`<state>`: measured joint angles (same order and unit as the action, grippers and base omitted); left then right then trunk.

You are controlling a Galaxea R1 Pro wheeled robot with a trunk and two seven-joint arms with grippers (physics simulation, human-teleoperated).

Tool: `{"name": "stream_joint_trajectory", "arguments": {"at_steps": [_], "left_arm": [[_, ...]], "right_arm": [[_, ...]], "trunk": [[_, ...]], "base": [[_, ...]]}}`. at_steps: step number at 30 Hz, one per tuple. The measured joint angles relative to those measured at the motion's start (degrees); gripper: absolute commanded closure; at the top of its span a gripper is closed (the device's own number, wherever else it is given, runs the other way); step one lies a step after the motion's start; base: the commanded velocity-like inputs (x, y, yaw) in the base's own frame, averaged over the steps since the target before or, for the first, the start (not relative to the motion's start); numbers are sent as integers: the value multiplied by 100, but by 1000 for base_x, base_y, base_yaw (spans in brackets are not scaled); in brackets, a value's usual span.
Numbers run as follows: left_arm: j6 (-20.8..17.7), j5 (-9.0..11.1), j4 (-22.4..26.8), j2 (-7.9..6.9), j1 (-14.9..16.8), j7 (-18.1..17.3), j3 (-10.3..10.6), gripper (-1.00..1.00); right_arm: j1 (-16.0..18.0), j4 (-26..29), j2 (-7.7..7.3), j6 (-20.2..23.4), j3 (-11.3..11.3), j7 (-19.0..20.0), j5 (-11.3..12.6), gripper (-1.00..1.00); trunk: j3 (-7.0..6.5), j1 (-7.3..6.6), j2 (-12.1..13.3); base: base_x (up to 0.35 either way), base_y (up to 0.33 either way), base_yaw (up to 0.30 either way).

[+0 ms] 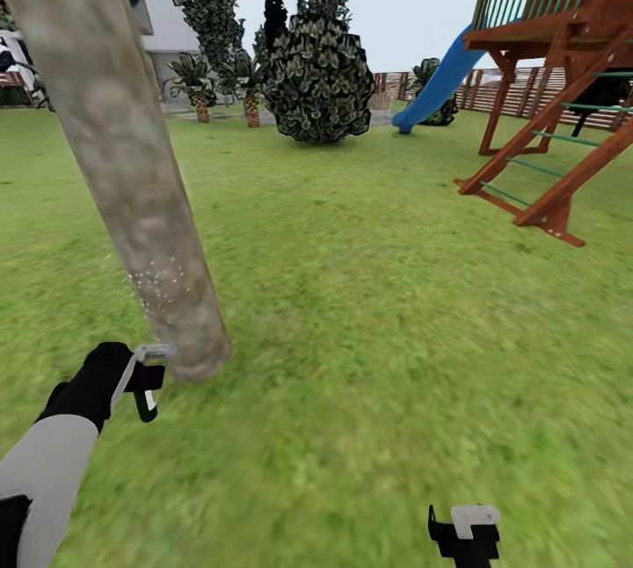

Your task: In the garden, pick up the pesticide atomizer on the floor and spray pesticide onto both trees until each tree trunk is fully covered.

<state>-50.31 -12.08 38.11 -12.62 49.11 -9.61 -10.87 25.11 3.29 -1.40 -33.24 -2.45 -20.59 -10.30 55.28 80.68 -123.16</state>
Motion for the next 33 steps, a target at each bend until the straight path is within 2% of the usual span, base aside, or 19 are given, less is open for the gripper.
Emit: {"name": "stream_joint_trajectory", "arguments": {"at_steps": [2,4,5,7,15,18,33], "left_arm": [[290,1,-23,-9,-113,3,12,100],[374,-18,-212,-11,-139,33,23,100],[1032,-49,-744,-25,-180,350,14,100],[1264,0,-1031,-20,-201,455,26,100],[1315,8,-1082,44,-284,475,40,100],[1314,-1,-1095,-1,-292,477,21,100],[1311,60,-1056,32,-310,476,9,100]], "right_arm": [[0,0,0,0,-1,0,-7,-100],[-1,0,0,-2,-2,0,-8,-100],[-1,-6,-4,-5,-3,-1,-17,-100],[-1,-7,-5,-3,-3,-5,-32,-100],[-1,-7,-1,-4,-4,-6,-35,-100],[0,-9,0,-4,-4,-8,-36,-100],[0,-9,8,-1,-4,-7,-36,-100]], "trunk": [[0,0,0],[0,0,0],[0,0,0],[0,0,0],[0,0,0],[0,1,0],[0,0,0]], "base": [[238,-195,251],[253,-185,43],[273,-170,3],[278,-167,1],[219,-205,9],[101,-259,244],[65,-267,276]]}}
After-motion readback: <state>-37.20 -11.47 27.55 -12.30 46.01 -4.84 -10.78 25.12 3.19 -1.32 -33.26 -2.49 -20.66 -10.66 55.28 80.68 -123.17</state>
